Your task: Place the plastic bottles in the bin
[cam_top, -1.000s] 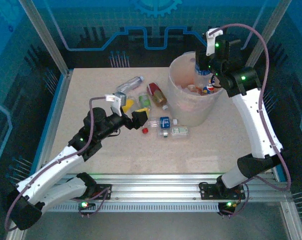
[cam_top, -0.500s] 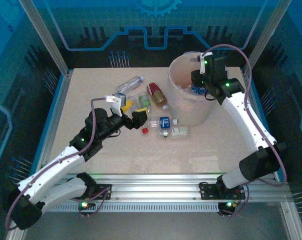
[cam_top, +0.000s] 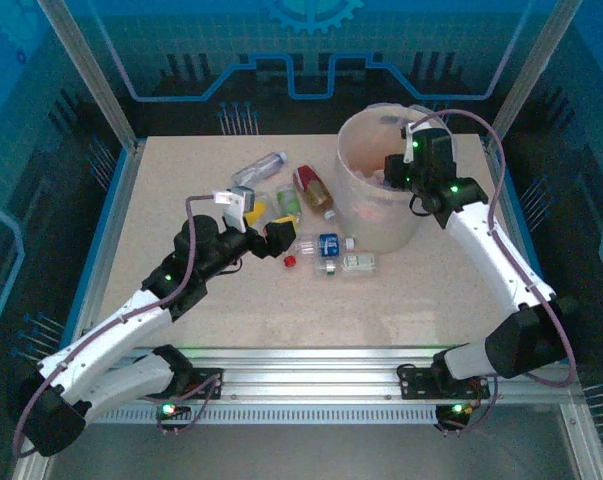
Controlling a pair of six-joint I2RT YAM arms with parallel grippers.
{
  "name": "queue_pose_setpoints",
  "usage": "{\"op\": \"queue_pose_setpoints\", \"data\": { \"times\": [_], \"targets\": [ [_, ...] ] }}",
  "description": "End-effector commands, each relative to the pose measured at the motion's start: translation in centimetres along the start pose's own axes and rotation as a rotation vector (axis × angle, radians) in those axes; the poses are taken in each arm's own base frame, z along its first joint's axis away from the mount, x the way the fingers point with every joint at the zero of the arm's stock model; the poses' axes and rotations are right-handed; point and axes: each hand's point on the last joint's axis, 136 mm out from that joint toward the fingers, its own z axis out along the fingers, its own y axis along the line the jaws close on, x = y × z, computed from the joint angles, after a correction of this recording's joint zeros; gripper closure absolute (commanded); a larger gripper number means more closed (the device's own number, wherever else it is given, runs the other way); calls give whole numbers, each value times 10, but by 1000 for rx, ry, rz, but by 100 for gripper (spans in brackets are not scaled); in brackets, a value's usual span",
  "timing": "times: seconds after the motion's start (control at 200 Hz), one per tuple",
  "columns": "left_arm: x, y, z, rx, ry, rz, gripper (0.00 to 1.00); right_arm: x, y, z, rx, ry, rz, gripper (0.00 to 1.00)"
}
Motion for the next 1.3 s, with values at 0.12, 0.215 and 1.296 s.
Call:
{"op": "queue_pose_setpoints", "data": {
  "times": [0.12, 0.215, 1.296],
  "targets": [
    [5, 11, 1, -49, -9, -18, 1, 1, -10, 6, 22, 1, 35, 54],
    [9, 16, 2, -71, -3, -24, 1, -2, -11, 3, 22, -2, 34, 45],
    [98, 122, 22, -628, 234, -294, 1, -12, -8, -118, -68, -55, 152, 0]
  ]
}}
